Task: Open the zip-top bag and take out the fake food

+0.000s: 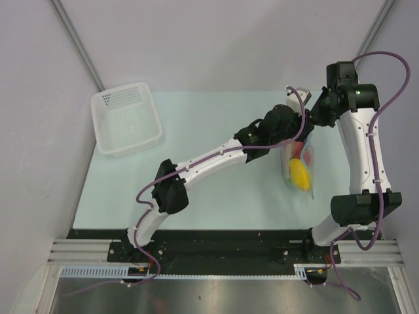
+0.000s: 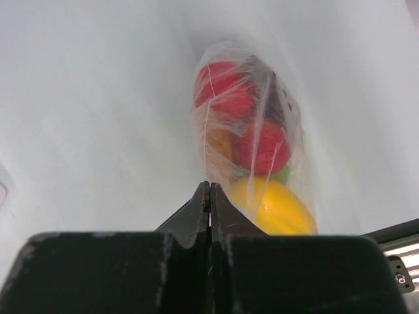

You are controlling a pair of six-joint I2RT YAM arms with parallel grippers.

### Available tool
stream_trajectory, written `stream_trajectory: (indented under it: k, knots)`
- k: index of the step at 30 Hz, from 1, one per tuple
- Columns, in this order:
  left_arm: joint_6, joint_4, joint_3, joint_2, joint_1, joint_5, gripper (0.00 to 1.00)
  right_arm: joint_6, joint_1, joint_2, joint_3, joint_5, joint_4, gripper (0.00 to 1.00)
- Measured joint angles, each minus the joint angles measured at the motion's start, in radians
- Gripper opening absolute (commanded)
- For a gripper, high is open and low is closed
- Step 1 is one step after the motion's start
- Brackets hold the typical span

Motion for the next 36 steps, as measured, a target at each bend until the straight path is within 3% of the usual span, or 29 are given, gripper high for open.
stream_trajectory:
  k: [7,16,36]
  knots:
    - [-0.002,0.001,0.008,0.014,0.000,-0.001,0.29,0.000,-0.006,0.000,-0.013,-0.004,0.009,0.00]
    - [-0.001,0.001,0.018,0.028,0.000,-0.008,0.00,0.001,-0.011,0.002,-0.013,-0.003,0.011,0.00]
    - [-0.019,0.011,-0.048,0.021,-0.016,0.019,0.00,0.019,-0.061,0.078,0.033,-0.045,-0.076,0.00]
